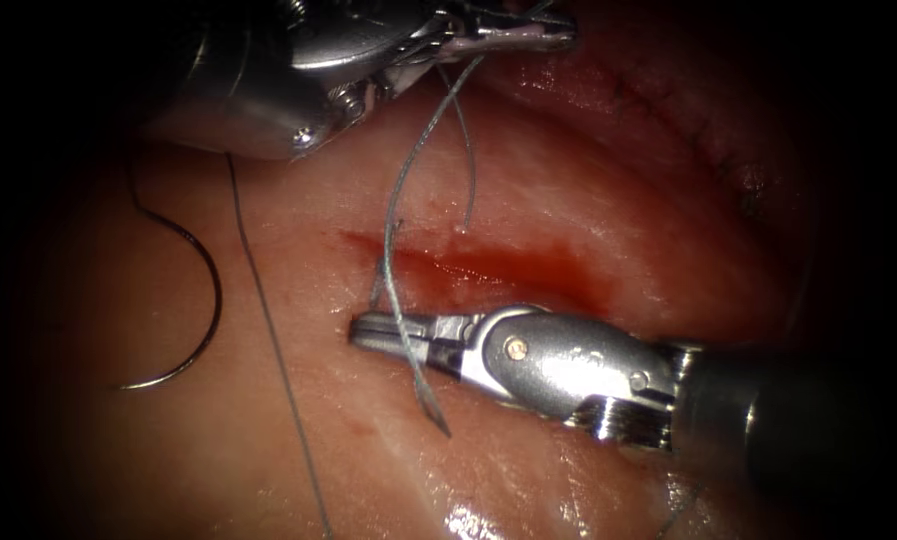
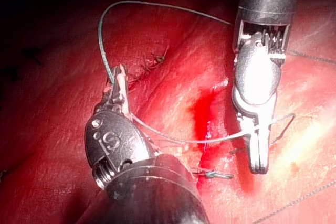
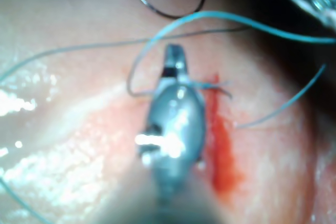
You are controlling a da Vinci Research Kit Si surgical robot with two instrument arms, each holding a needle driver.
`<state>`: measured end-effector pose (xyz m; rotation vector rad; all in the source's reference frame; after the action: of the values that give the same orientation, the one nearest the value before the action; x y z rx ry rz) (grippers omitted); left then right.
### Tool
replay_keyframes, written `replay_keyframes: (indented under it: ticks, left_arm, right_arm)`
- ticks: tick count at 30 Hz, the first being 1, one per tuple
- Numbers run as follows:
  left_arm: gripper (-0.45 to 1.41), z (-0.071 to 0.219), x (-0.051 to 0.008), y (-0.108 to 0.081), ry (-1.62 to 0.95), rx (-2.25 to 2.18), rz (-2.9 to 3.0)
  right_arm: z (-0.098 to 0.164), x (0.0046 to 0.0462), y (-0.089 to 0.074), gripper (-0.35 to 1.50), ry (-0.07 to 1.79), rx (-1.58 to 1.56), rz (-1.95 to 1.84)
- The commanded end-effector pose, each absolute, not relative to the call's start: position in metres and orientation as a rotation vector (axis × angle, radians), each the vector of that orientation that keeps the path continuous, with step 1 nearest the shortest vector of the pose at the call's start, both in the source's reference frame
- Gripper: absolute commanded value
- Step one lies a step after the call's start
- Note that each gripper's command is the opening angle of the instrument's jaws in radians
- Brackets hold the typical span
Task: Wound Closure
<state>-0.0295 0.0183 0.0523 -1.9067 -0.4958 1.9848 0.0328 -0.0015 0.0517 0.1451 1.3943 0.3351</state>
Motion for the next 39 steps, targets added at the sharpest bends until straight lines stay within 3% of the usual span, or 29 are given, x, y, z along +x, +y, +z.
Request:
replay_keyframes:
  ticks: [1, 15, 16, 17, 18, 19, 20, 28, 39]
  left_arm:
    - [-0.45, 0.0548, -0.0296, 0.0180, -0.499, -1.920, 1.989]
    - [-0.45, 0.0637, -0.0320, 0.0174, -0.391, -2.143, 1.878]
    - [-0.45, 0.0639, -0.0322, 0.0174, -0.390, -2.149, 1.875]
    - [-0.45, 0.0641, -0.0327, 0.0173, -0.392, -2.159, 1.873]
    - [-0.45, 0.0642, -0.0329, 0.0173, -0.393, -2.162, 1.872]
    - [-0.45, 0.0642, -0.0329, 0.0173, -0.393, -2.162, 1.872]
    - [-0.45, 0.0642, -0.0331, 0.0171, -0.399, -2.173, 1.869]
    - [-0.45, 0.0646, -0.0325, 0.0157, -0.385, -2.218, 1.877]
    - [-0.45, 0.0646, -0.0281, 0.0129, -0.334, -2.300, 1.822]
  right_arm:
    - [0.0521, 0.0344, -0.0022, -0.35, 1.409, 0.154, 0.327]
    - [0.0516, 0.0366, -0.0022, -0.35, 1.604, 0.125, 0.339]
    - [0.0516, 0.0368, -0.0021, -0.13, 1.606, 0.123, 0.342]
    - [0.0515, 0.0369, -0.0020, 0.42, 1.618, 0.117, 0.357]
    - [0.0514, 0.0370, -0.0020, 0.72, 1.622, 0.106, 0.369]
    - [0.0514, 0.0370, -0.0020, 0.72, 1.622, 0.106, 0.369]
    - [0.0511, 0.0370, -0.0015, 1.24, 1.624, 0.076, 0.427]
    - [0.0501, 0.0364, -0.0005, 1.24, 1.693, 0.040, 0.477]
    - [0.0492, 0.0310, 0.0020, 1.18, 1.715, -0.066, 0.682]
